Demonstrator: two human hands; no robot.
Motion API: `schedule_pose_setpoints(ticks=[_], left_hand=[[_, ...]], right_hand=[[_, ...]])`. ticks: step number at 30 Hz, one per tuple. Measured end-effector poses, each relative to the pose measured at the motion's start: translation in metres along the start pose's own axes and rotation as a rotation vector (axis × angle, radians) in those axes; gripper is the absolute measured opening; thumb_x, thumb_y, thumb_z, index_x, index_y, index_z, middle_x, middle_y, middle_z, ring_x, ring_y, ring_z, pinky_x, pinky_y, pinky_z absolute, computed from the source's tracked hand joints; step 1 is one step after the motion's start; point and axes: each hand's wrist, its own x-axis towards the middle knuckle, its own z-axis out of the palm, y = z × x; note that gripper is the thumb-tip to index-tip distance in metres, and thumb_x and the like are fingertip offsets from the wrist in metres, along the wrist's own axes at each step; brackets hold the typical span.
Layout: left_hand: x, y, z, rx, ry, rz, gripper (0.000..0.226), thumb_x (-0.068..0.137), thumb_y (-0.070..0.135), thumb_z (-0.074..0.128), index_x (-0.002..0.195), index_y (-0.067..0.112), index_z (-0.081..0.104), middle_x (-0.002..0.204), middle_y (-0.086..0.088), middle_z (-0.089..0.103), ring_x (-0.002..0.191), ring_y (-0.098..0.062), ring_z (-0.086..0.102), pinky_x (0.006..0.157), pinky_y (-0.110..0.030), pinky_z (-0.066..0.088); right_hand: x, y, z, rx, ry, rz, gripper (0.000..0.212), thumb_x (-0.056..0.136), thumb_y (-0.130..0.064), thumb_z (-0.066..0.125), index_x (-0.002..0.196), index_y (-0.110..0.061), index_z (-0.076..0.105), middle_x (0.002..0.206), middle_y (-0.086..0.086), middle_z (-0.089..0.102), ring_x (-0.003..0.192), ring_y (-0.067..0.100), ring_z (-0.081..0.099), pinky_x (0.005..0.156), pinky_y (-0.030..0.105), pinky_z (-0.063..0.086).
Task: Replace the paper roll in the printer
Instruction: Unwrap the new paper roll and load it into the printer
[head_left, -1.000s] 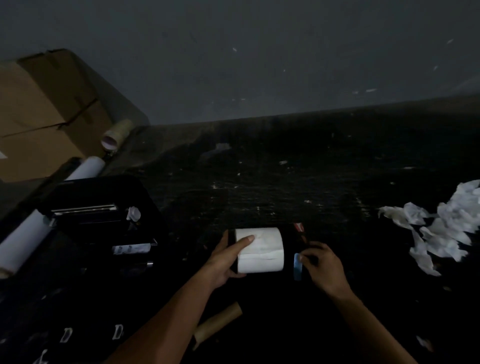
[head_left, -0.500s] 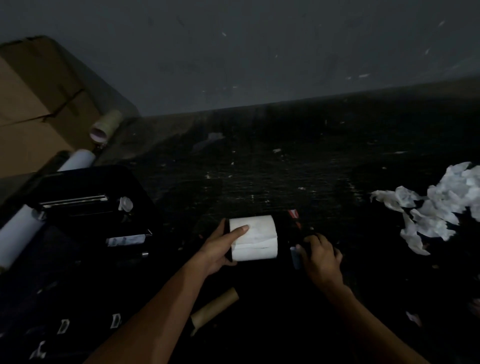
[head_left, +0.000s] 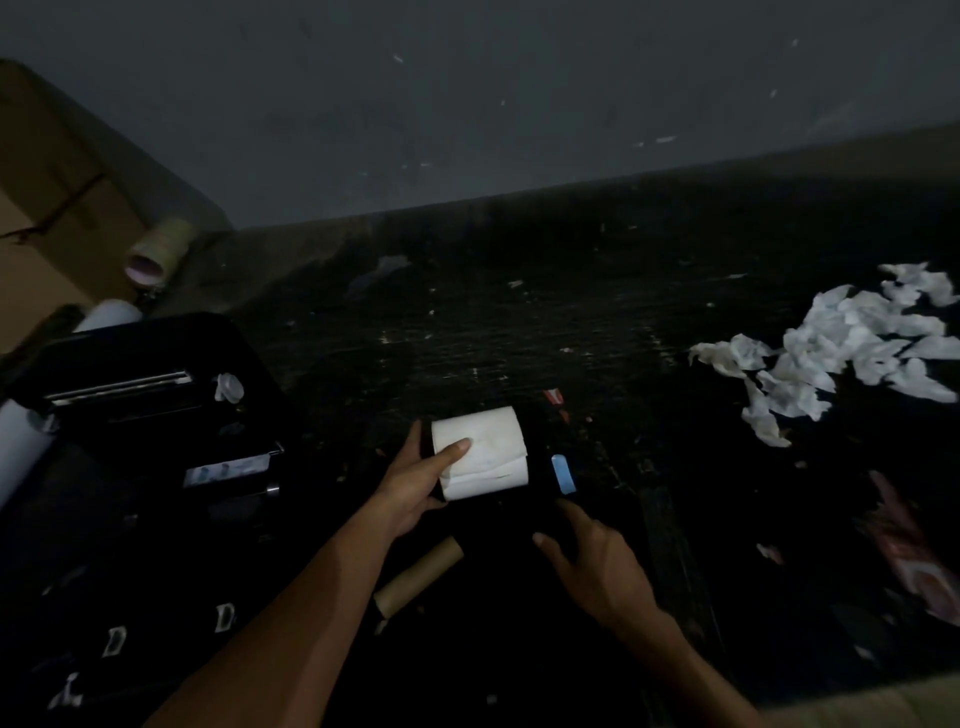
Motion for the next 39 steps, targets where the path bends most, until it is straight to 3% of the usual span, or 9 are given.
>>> schedule_pose_setpoints(ticks=[5,10,13,18,21,23,28,33,39], left_hand=[[-0.005,0.002,0.001,-0.006,-0.014,0.000,0.071,0.079,0.027,0.073,0.138,0.038,0.034,0.128,0.000,0.057,0.115,-0.026,0.055,0.097,-0.063,0.041],[-0.006,0.002,-0.001,-0.012,-0.042,-0.007,0.073,0.078,0.025,0.074,0.137,0.040,0.034,0.128,0.002,0.057,0.114,-0.025,0.055,0.096,-0.063,0.042],[-0.004,0.005,-0.004,-0.001,-0.080,-0.025,0.073,0.077,0.026,0.075,0.131,0.048,0.033,0.126,0.004,0.057,0.112,-0.023,0.056,0.092,-0.059,0.046],[0.005,0.010,-0.010,-0.017,-0.140,-0.119,0.101,0.072,0.022,0.079,0.142,0.052,0.012,0.129,0.004,0.054,0.112,-0.023,0.054,0.081,-0.050,0.051],[0.009,0.010,-0.013,-0.006,-0.187,-0.152,0.099,0.059,0.027,0.084,0.133,0.055,0.025,0.124,0.003,0.057,0.110,-0.025,0.056,0.079,-0.050,0.052],[0.013,0.008,-0.014,0.004,-0.199,-0.149,0.096,0.056,0.029,0.087,0.131,0.054,0.031,0.124,0.002,0.058,0.111,-0.026,0.056,0.080,-0.052,0.052],[0.022,0.002,-0.019,-0.017,-0.150,-0.110,0.109,0.055,0.029,0.088,0.137,0.056,0.022,0.130,0.004,0.055,0.114,-0.026,0.057,0.078,-0.060,0.053],[0.022,0.000,-0.019,-0.026,-0.144,-0.064,0.104,0.053,0.028,0.091,0.130,0.060,0.029,0.122,0.010,0.061,0.110,-0.022,0.060,0.071,-0.053,0.056],[0.022,-0.001,-0.021,-0.046,-0.150,-0.032,0.091,0.059,0.028,0.087,0.129,0.055,0.037,0.123,0.007,0.062,0.112,-0.023,0.060,0.076,-0.054,0.056]], right_hand=[[-0.001,-0.003,0.006,0.150,0.042,0.039,0.042,0.082,-0.022,0.068,0.122,-0.015,0.058,0.114,0.004,0.068,0.097,0.003,0.058,0.079,-0.003,0.033],[-0.007,0.001,0.000,0.370,0.116,0.155,0.046,0.074,-0.017,0.076,0.117,-0.025,0.062,0.098,-0.014,0.065,0.092,0.000,0.059,0.071,-0.004,0.038],[-0.008,0.001,-0.012,0.443,0.188,0.158,0.051,0.070,-0.015,0.079,0.117,-0.026,0.062,0.092,-0.018,0.066,0.091,-0.001,0.062,0.074,0.002,0.042],[0.004,0.006,-0.051,0.518,0.337,0.149,0.056,0.067,-0.020,0.081,0.117,-0.032,0.059,0.085,-0.018,0.070,0.082,-0.008,0.065,0.076,0.009,0.048],[0.021,0.011,-0.073,0.569,0.368,0.202,0.068,0.068,-0.026,0.080,0.128,-0.029,0.051,0.107,-0.006,0.068,0.100,0.009,0.064,0.089,0.034,0.053],[0.037,0.014,-0.082,0.575,0.390,0.217,0.072,0.067,-0.027,0.080,0.131,-0.031,0.046,0.116,-0.002,0.064,0.106,0.014,0.061,0.092,0.041,0.052],[0.074,0.015,-0.089,0.605,0.432,0.218,0.079,0.065,-0.033,0.081,0.133,-0.034,0.040,0.114,-0.005,0.067,0.105,0.009,0.061,0.095,0.043,0.050],[0.091,0.013,-0.082,0.575,0.414,0.169,0.075,0.066,-0.029,0.080,0.131,-0.034,0.044,0.089,-0.016,0.072,0.092,-0.004,0.064,0.095,0.034,0.050],[0.092,0.019,-0.078,0.502,0.368,0.190,0.072,0.067,-0.028,0.080,0.132,-0.028,0.048,0.102,-0.003,0.073,0.095,0.005,0.065,0.094,0.038,0.051]])
